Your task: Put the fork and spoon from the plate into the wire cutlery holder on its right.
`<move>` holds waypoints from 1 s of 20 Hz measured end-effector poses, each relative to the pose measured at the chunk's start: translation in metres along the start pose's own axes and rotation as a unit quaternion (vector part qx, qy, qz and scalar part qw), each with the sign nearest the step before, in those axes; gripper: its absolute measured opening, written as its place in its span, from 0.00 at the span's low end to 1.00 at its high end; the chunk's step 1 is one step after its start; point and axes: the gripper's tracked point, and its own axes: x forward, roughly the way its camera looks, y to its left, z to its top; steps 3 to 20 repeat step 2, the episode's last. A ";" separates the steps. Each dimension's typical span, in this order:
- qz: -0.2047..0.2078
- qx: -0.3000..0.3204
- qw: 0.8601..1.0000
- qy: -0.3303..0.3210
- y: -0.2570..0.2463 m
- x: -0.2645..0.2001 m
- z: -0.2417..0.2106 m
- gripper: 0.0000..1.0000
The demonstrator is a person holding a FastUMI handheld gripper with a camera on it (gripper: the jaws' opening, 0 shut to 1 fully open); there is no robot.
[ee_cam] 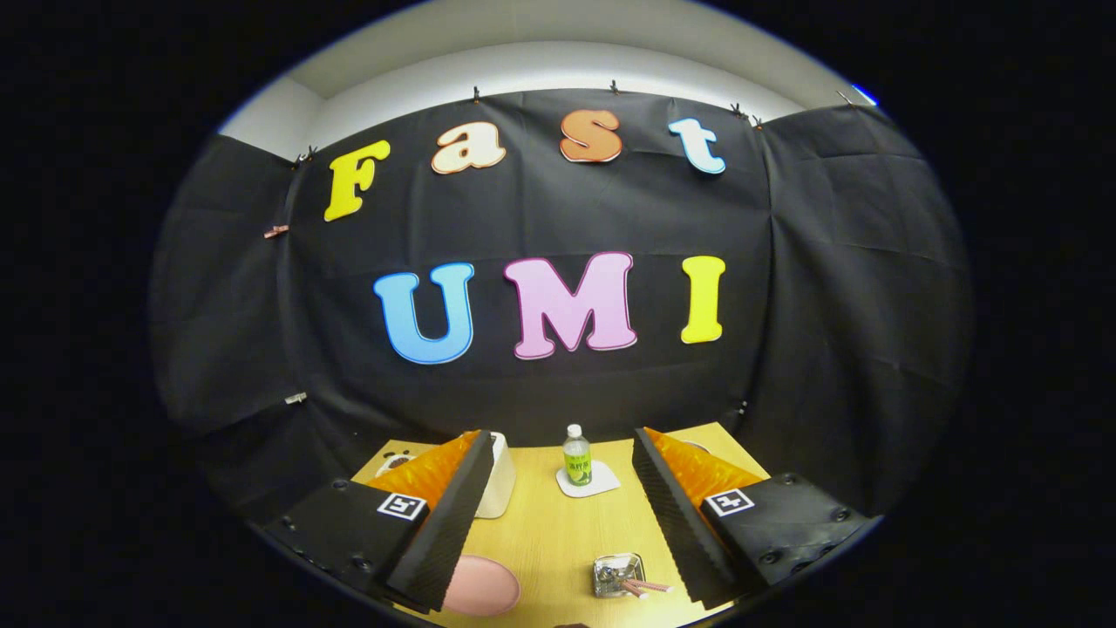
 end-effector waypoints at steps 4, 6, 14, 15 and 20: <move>0.010 0.024 1.000 0.002 0.002 0.001 -0.006 1.00; 0.010 0.024 1.000 0.002 0.002 0.001 -0.006 1.00; 0.010 0.024 1.000 0.002 0.002 0.001 -0.006 1.00; 0.010 0.024 1.000 0.002 0.002 0.001 -0.006 1.00; 0.010 0.024 1.000 0.002 0.002 0.001 -0.006 1.00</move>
